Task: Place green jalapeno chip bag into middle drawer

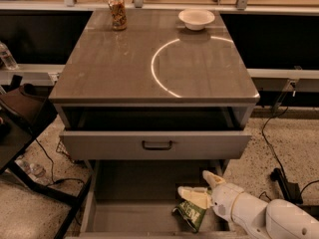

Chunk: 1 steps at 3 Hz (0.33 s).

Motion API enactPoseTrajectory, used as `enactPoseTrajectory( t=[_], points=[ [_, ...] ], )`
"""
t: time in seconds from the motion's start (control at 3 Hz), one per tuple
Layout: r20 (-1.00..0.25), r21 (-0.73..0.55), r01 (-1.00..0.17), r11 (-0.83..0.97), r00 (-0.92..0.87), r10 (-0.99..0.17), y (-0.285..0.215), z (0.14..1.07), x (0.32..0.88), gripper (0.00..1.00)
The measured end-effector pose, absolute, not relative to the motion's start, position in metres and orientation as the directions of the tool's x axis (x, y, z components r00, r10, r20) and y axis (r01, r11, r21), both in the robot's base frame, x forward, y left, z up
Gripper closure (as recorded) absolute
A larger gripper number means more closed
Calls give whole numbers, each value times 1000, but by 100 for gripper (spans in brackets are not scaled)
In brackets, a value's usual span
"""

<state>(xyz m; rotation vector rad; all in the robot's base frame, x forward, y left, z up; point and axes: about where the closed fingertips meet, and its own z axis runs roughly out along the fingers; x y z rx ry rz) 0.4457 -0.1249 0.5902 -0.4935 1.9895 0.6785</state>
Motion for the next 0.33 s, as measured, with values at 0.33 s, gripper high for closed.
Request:
enactPoseTrajectory(
  t=[0.33],
  points=[
    [-878, 260, -590, 764, -474, -66, -124, 590, 446, 0]
  ],
)
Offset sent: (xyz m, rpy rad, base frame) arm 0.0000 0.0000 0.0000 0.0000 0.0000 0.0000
